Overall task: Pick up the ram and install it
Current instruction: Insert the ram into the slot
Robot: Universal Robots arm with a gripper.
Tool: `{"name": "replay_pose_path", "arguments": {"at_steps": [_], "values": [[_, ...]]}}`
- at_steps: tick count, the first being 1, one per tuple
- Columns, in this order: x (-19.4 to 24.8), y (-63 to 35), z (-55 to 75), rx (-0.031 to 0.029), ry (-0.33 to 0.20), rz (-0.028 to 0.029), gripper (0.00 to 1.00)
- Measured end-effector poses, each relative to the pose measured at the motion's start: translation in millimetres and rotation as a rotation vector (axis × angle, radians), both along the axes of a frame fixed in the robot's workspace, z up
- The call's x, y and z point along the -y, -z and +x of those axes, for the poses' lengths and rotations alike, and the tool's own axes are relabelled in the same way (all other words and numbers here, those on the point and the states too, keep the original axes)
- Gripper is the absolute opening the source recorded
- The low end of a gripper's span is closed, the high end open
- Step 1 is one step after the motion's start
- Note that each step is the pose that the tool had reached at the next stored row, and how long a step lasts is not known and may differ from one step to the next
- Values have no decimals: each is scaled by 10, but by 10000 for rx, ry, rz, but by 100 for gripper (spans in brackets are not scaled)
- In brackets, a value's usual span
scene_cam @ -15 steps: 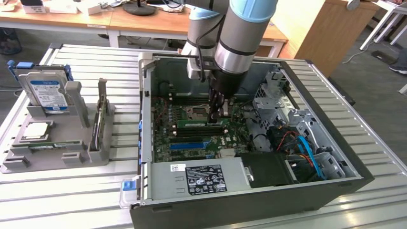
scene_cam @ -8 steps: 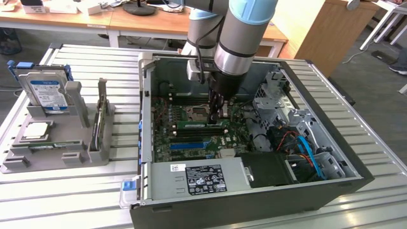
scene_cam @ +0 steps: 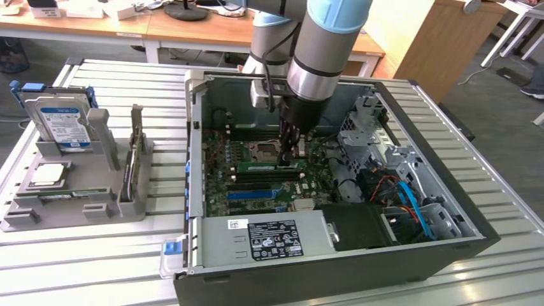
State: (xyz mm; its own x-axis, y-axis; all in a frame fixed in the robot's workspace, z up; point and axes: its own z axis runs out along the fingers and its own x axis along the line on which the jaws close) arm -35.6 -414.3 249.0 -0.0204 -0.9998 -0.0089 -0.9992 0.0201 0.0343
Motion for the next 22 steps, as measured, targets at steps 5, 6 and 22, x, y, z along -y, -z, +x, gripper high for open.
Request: {"name": "replay_pose_path", "arguments": {"at_steps": [5,6,22], "values": [[4,9,1,2,-1,0,11],[4,14,1,5,-1,2,11],[5,65,1,45,-2,-3,11]]}}
